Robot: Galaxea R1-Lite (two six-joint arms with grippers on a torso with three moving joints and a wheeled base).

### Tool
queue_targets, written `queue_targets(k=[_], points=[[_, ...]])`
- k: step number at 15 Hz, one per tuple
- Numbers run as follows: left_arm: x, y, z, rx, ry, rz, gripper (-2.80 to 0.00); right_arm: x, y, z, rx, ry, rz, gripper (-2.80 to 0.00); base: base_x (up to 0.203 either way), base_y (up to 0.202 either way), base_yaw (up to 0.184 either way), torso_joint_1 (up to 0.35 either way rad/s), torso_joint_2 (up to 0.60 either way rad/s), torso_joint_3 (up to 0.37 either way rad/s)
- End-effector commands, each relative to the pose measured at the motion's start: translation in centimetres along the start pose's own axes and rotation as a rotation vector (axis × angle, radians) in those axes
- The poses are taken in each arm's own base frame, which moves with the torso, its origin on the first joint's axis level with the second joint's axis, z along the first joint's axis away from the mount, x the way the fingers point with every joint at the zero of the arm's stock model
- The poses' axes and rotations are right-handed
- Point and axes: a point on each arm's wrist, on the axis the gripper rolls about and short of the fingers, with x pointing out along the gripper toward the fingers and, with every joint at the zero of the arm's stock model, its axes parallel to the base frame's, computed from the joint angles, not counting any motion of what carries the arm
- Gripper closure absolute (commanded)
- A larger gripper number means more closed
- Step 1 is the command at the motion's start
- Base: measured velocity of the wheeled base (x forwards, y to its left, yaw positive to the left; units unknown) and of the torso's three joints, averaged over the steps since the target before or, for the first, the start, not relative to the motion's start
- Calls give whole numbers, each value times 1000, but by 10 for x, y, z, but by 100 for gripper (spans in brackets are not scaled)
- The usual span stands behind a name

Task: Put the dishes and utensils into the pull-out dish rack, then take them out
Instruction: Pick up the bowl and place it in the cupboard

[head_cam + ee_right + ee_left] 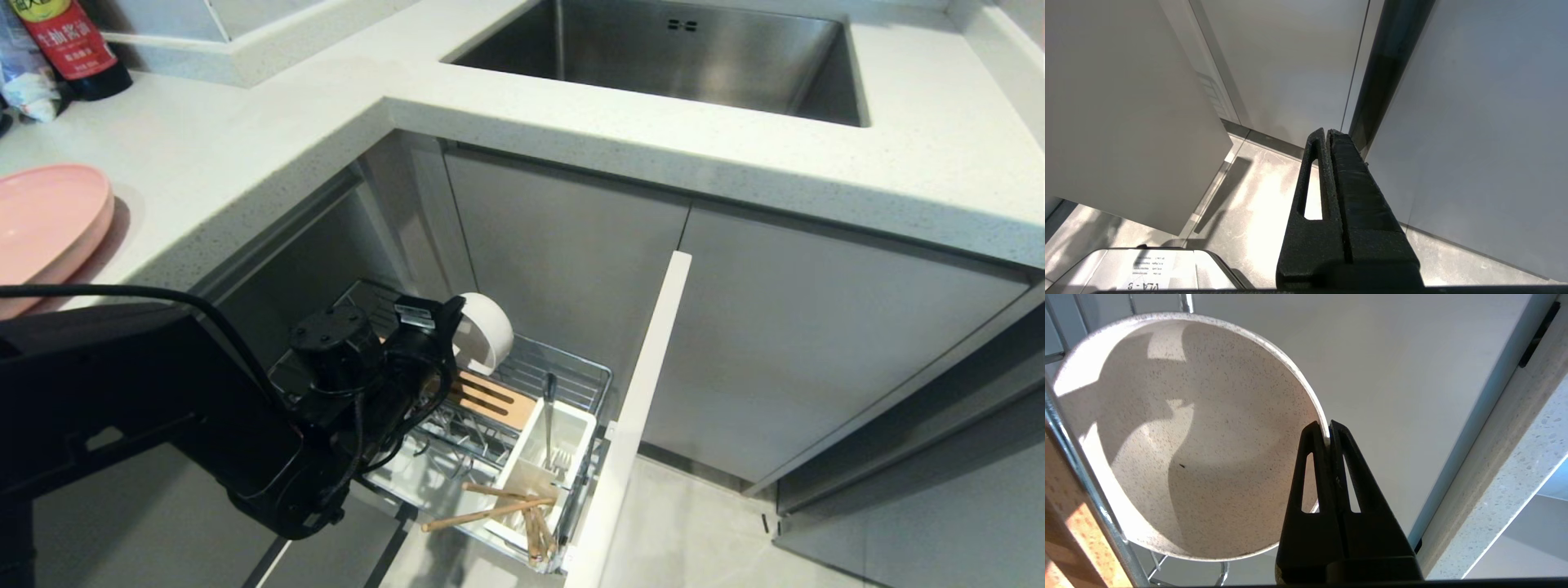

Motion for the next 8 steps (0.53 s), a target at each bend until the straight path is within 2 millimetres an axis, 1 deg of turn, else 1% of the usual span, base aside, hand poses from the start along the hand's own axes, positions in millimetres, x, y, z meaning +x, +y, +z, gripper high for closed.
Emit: queue_targets(k=[1, 3, 4, 8], points=[[0, 0, 0, -10, 1, -7, 0, 0, 0, 0, -1, 0, 0, 0, 0, 0, 0, 0, 0, 0], [0, -1, 0, -9, 16, -10, 0, 0, 0, 0, -1, 0, 0, 0, 0, 0, 0, 0, 0, 0], [0, -2, 0, -10, 15, -13, -280, 0, 0, 0, -1, -1, 0, 0, 0, 0, 0, 0, 0, 0], [-1, -6, 0, -9, 11, -23, -280, 0, 0, 0, -1, -1, 0, 0, 0, 0, 0, 0, 0, 0]])
